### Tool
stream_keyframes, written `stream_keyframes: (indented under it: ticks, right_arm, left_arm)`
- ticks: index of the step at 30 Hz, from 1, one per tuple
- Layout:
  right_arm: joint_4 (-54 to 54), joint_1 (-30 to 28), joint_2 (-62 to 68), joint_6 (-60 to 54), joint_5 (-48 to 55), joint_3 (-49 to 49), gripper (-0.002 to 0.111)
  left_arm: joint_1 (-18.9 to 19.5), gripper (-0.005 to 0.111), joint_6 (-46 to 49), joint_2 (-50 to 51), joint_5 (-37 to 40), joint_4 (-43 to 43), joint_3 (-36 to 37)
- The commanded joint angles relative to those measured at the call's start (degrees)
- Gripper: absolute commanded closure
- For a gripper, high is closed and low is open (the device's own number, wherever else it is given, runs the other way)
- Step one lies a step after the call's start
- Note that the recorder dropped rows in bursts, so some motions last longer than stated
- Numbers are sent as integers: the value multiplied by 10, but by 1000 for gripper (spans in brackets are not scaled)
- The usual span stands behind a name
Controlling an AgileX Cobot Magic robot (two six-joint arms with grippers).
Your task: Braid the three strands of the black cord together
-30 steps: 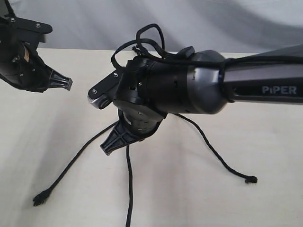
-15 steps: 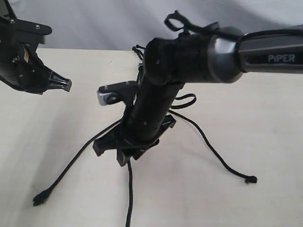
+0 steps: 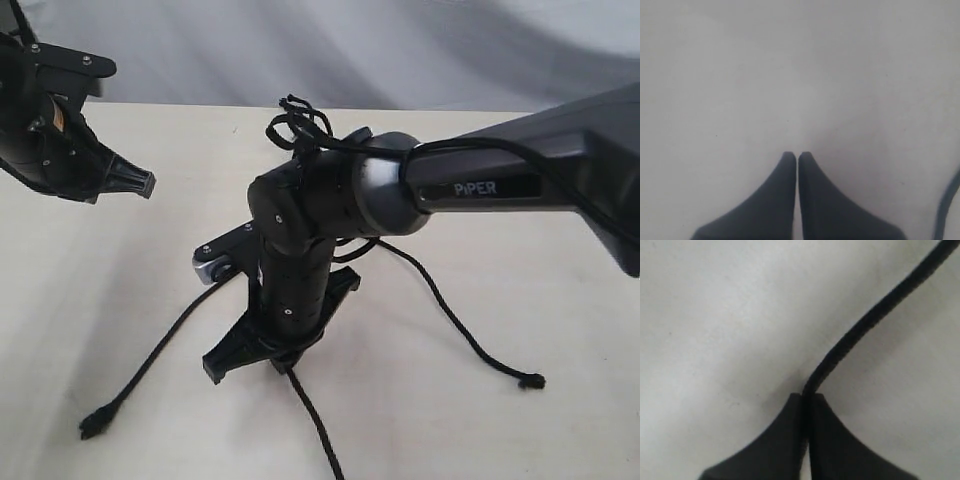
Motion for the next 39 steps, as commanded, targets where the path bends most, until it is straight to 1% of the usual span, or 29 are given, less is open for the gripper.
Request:
stream_keyframes:
  ticks: [1, 4, 7, 12, 17, 21, 23, 25, 28, 29, 31, 33, 35, 39]
  right_arm:
    - [-86, -21, -46, -20, 56, -48, 108]
    - [-188, -59, -62, -20, 65, -69, 108]
    - [-259, -104, -54, -20, 64, -70, 108]
    - [-283, -166, -4, -58, 33, -70, 108]
    - [-311, -190, 47, -77, -2, -70, 108]
    - [-311, -190, 73, -80, 32, -70, 108]
    - [-285, -180, 75, -81, 78, -70, 108]
    - [-241, -166, 73, -109, 135, -70, 108]
    - [-120, -134, 66, -214, 211, -70, 108]
    - [-71, -119, 62, -259, 222, -70, 108]
    - [9, -87, 51, -336, 222, -70, 108]
    - [55, -62, 33, -395, 222, -70, 108]
    - [48, -49, 11, -401, 193, -70, 108]
    - [-36, -63, -20, -310, 171, -70, 108]
  left_arm:
    - [1, 104, 3, -1, 0, -5, 0]
    - [1, 104, 3, -1, 0, -5, 0]
    - [1, 104, 3, -1, 0, -5, 0]
    - [1, 104, 3, -1, 0, -5, 0]
    - [1, 104, 3, -1, 0, -5, 0]
    - [1, 104, 3, -1, 0, -5, 0]
    - [1, 104, 3, -1, 0, -5, 0]
    - [1, 104, 3, -1, 0, -5, 0]
    - [1, 104, 3, -1, 0, -5, 0]
    - [1, 104, 3, -1, 0, -5, 0]
    - [1, 104, 3, -1, 0, -7, 0]
    - [1, 104, 3, -1, 1, -7, 0]
    - [1, 104, 4, -1, 2, -7, 0]
    - [1, 104, 4, -1, 2, -7, 0]
